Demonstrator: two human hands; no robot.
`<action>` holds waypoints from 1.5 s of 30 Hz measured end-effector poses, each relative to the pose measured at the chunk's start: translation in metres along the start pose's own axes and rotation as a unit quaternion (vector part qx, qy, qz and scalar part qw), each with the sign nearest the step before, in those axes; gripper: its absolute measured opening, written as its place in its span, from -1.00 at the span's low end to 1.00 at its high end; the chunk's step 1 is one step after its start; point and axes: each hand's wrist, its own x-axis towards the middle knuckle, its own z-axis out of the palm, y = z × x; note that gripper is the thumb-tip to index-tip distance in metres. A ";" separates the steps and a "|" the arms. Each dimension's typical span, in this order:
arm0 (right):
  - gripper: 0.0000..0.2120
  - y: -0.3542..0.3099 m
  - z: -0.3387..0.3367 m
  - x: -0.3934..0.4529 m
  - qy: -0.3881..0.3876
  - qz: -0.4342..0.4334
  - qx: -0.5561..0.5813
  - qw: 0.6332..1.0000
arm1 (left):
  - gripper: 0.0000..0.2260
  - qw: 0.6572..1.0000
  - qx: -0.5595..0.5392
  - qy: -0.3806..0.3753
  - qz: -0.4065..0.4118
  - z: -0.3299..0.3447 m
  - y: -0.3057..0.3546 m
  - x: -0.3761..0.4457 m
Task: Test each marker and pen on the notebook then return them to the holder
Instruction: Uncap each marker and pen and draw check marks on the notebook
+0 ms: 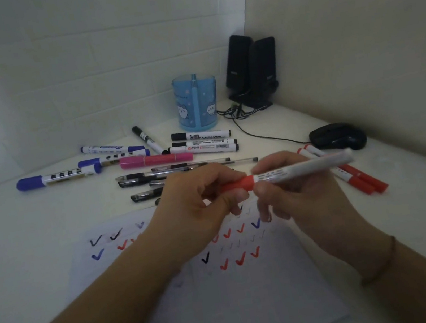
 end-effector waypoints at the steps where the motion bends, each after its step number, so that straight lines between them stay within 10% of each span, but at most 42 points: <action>1: -0.83 -0.001 0.001 0.001 0.007 -0.010 0.004 1.000 | -0.82 1.000 0.002 0.004 0.010 0.002 0.001 -0.002; 8: -0.91 0.006 -0.037 0.011 0.101 -0.022 -0.219 0.970 | -0.55 0.982 0.186 -0.030 -0.019 0.003 -0.017 -0.002; 13: -0.67 0.008 -0.076 0.013 0.160 0.100 -0.543 0.818 | -0.68 0.957 0.287 0.037 -0.029 0.001 -0.027 0.000; 19: -0.71 0.015 -0.084 0.010 0.143 0.211 -0.619 0.743 | -0.69 0.936 0.337 0.066 -0.080 -0.005 -0.038 0.004; 25: -0.72 0.020 -0.083 0.012 0.142 0.211 -0.623 0.740 | -0.70 0.934 0.337 0.062 -0.095 -0.005 -0.040 0.004; 29: -0.73 0.018 -0.063 0.020 0.177 0.031 -0.641 0.746 | -0.74 0.933 0.334 0.074 -0.109 -0.010 -0.041 0.005; 35: -0.84 0.018 0.013 0.083 -0.054 -0.039 -0.551 0.832 | -0.88 0.932 0.337 0.086 -0.101 -0.009 -0.042 0.006; 45: -0.78 0.060 0.085 0.166 -0.122 -0.036 -0.628 0.768 | -0.86 0.931 0.345 0.087 -0.079 -0.003 -0.048 0.004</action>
